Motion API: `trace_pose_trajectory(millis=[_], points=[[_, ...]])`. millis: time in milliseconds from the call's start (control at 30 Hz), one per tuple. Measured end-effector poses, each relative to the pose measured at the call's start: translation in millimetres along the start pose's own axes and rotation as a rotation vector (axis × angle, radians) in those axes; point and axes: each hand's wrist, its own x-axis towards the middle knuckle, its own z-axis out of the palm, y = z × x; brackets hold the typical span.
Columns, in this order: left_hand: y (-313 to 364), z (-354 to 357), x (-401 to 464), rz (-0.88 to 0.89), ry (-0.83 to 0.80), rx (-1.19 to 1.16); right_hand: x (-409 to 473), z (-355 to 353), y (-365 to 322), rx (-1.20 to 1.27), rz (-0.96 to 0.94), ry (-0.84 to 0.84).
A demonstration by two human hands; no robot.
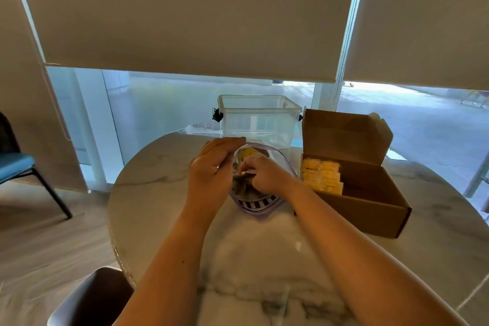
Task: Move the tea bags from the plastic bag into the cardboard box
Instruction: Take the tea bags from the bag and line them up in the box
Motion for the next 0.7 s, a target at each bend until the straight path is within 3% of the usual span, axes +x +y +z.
trace_pose_trajectory(millis=[233,400,567,700], points=[[-4,3,-3,0.044,-0.064,-0.016,-25,-1,0,0.173,0.105,0.040],[-2,5,-5,-0.062,-0.159,-0.026,-33,2,-3,-0.020,0.036,0.219],[-4,7,-6,-0.070,-0.189,0.095,-41,-7,-9,0.099,-0.065,0.478],[-4,10,-8,-0.077,-0.242,0.268,-48,-11,-11,0.237,-0.015,0.500]])
